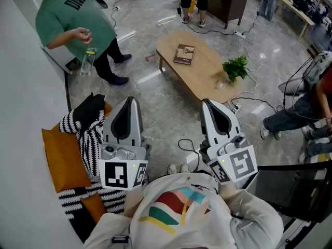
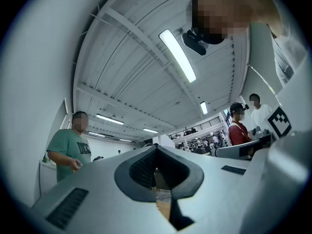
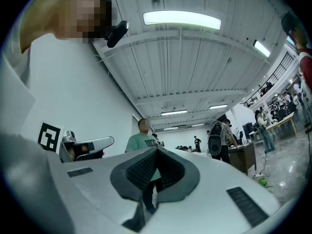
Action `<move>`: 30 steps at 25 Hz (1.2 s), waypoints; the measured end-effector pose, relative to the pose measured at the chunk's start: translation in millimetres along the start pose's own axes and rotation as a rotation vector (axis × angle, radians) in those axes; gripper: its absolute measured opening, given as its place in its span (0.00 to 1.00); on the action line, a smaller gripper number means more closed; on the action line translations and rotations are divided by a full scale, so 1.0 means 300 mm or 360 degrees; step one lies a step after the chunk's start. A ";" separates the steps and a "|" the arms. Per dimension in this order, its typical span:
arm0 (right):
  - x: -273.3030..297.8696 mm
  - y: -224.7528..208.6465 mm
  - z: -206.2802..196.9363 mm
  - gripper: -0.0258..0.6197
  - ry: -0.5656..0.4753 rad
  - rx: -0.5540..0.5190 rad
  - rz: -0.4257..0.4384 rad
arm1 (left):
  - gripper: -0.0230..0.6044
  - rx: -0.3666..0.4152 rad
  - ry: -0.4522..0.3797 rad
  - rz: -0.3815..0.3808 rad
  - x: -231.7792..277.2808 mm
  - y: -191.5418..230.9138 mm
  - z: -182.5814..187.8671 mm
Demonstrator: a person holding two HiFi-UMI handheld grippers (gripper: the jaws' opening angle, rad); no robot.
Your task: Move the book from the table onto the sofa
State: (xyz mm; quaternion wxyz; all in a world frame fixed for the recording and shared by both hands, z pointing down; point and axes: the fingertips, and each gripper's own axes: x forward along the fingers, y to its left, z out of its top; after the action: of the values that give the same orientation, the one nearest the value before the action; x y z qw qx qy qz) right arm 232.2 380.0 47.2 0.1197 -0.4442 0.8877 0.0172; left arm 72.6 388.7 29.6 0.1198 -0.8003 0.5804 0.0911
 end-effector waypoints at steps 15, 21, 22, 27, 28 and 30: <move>0.004 -0.111 -0.024 0.05 -0.0035 0.0069 -0.0011 | 0.05 -0.0001 0.0012 -0.0062 0.105 -0.055 -0.042; -0.014 -0.195 -0.099 0.05 0.0000 0.0114 0.0020 | 0.05 0.0002 0.0034 -0.0059 0.142 -0.104 -0.098; -0.012 -0.204 -0.112 0.05 0.0010 0.0132 0.0031 | 0.05 -0.0003 0.0044 -0.0049 0.145 -0.105 -0.108; 0.024 -0.227 -0.132 0.05 0.0065 0.0154 0.0112 | 0.05 -0.0016 0.0088 -0.0002 0.193 -0.084 -0.140; 0.032 -0.235 -0.133 0.05 0.0069 0.0143 0.0125 | 0.05 -0.0013 0.0089 -0.0005 0.211 -0.084 -0.143; 0.057 -0.269 -0.140 0.05 0.0065 0.0133 0.0134 | 0.05 -0.0003 0.0080 -0.0025 0.260 -0.091 -0.158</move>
State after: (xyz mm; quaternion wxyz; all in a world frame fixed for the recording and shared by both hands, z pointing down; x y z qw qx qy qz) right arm 278.0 312.0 90.3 0.1191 -0.4015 0.9078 -0.0241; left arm 122.9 312.1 55.0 0.1052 -0.8069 0.5769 0.0704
